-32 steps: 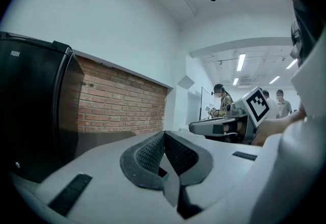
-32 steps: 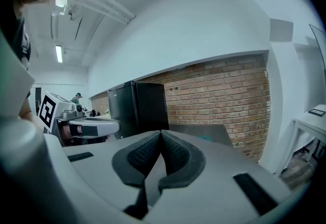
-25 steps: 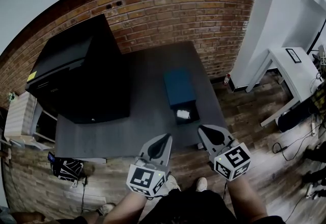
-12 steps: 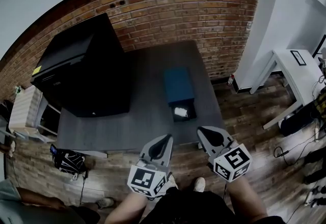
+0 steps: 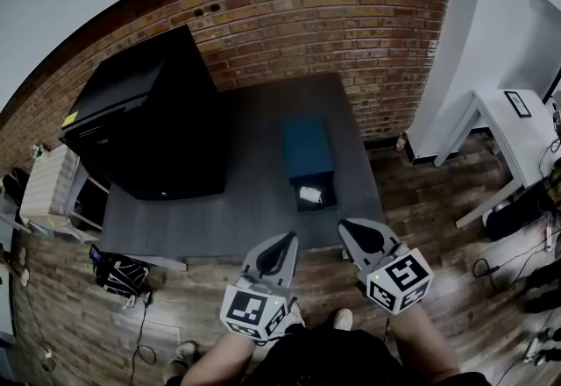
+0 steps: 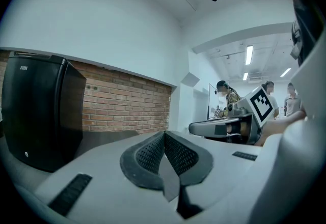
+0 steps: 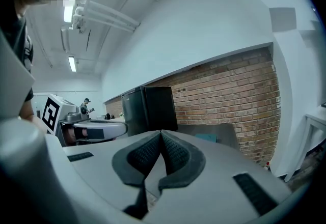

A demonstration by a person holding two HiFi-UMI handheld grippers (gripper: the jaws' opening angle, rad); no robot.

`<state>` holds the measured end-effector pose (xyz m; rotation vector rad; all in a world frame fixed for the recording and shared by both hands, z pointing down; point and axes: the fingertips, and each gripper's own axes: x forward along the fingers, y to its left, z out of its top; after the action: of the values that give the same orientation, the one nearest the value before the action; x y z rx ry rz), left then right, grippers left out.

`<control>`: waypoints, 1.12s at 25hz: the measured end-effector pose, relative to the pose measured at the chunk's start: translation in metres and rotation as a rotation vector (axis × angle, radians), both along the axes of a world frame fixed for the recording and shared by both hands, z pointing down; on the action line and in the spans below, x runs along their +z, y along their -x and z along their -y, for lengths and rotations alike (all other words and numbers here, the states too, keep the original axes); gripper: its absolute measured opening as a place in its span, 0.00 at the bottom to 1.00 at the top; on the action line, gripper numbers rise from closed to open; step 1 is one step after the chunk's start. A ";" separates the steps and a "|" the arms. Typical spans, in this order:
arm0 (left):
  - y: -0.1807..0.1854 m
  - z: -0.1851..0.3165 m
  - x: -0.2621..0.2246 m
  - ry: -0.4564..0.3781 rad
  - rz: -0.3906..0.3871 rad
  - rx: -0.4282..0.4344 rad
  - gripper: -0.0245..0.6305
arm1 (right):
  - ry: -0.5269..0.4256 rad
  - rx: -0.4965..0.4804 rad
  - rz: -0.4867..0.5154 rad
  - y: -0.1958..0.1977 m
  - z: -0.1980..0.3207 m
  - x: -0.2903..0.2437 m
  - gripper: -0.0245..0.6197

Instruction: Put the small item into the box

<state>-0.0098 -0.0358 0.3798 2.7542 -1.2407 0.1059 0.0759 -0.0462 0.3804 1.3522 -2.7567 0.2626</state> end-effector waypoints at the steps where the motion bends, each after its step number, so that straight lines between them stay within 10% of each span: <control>1: -0.001 0.001 0.000 -0.003 0.000 0.001 0.09 | -0.001 0.000 0.001 -0.001 0.001 -0.001 0.07; 28: -0.008 0.009 -0.005 -0.020 0.008 -0.015 0.09 | -0.002 -0.011 0.017 -0.011 0.011 -0.004 0.06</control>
<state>-0.0015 -0.0451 0.3753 2.7636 -1.2712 0.1039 0.0869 -0.0571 0.3760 1.3404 -2.7779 0.2719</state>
